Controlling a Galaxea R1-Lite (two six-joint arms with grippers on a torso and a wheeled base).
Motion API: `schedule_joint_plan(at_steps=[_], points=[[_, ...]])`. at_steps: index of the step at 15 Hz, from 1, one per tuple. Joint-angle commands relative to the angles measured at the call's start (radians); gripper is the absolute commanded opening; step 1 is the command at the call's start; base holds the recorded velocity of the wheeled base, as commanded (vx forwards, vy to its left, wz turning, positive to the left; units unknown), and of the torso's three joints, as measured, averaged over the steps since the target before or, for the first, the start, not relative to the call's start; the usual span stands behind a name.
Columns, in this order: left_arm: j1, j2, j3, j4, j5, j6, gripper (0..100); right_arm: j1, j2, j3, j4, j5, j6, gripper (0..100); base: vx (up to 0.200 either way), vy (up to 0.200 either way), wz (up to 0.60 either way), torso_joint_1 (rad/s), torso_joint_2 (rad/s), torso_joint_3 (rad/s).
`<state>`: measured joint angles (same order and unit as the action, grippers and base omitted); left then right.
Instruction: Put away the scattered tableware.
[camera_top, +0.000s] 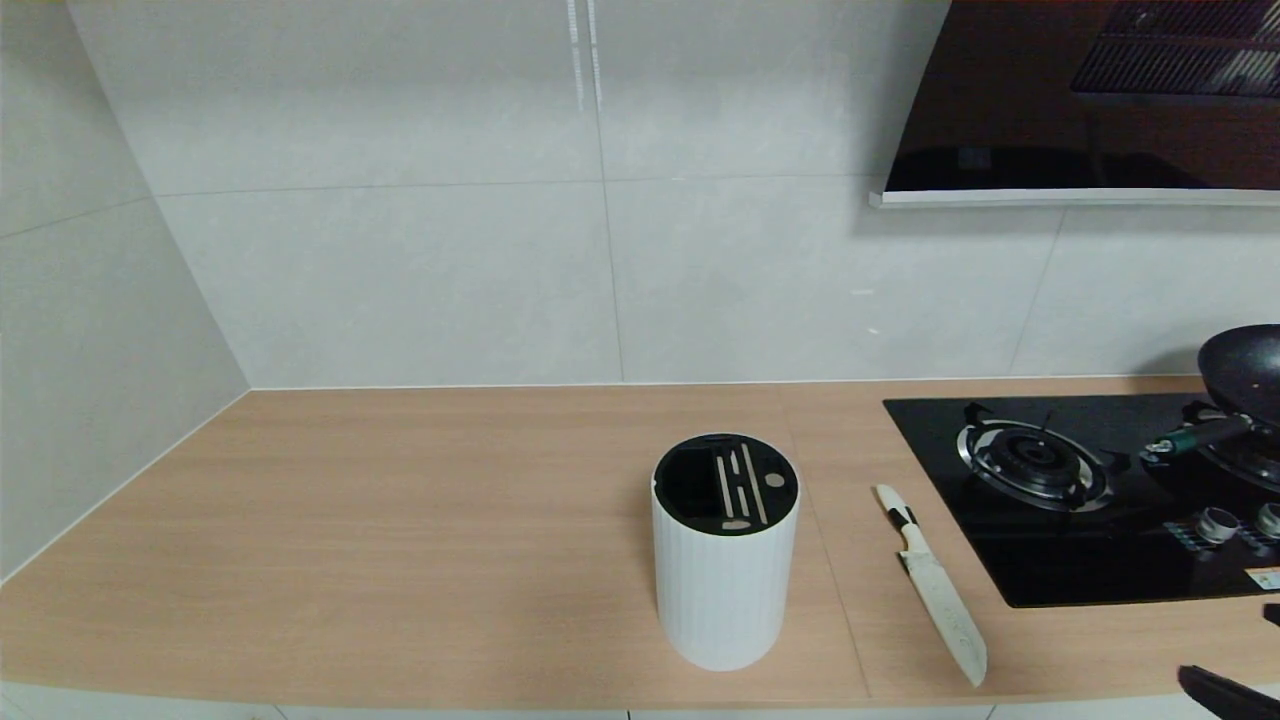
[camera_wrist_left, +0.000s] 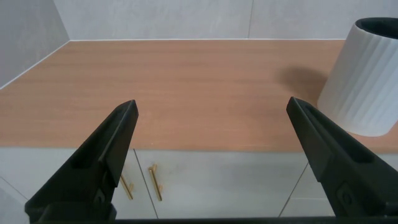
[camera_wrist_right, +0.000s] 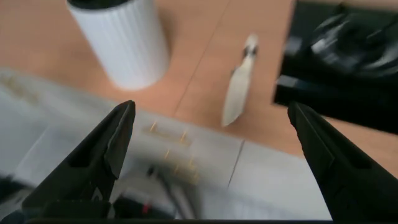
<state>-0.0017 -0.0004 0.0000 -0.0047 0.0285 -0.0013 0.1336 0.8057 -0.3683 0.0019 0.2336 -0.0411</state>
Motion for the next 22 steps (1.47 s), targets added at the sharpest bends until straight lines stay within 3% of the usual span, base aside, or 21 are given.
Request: schedule_joint_plan(at_steps=[1, 4, 10, 14, 22], points=[[0.0, 0.0, 0.0, 0.0, 0.001, 0.0, 100, 0.084, 0.48, -0.156, -0.063, -0.007, 0.001, 100, 0.0, 0.0, 0.0, 0.0, 0.0, 0.0], [0.0, 0.0, 0.0, 0.0, 0.001, 0.0, 100, 0.09, 0.708, -0.195, -0.237, -0.056, -0.003, 100, 0.0, 0.0, 0.0, 0.0, 0.0, 0.0], [0.0, 0.0, 0.0, 0.0, 0.001, 0.0, 100, 0.09, 0.984, -0.208, -0.398, -0.126, -0.003, 100, 0.0, 0.0, 0.0, 0.0, 0.0, 0.0], [0.0, 0.0, 0.0, 0.0, 0.001, 0.0, 100, 0.09, 1.207, -0.196, -0.606, -0.257, 0.0, 100, 0.0, 0.0, 0.0, 0.0, 0.0, 0.0], [0.0, 0.0, 0.0, 0.0, 0.001, 0.0, 100, 0.089, 1.406, -0.179, -0.919, -0.267, 0.001, 100, 0.0, 0.0, 0.0, 0.0, 0.0, 0.0]])
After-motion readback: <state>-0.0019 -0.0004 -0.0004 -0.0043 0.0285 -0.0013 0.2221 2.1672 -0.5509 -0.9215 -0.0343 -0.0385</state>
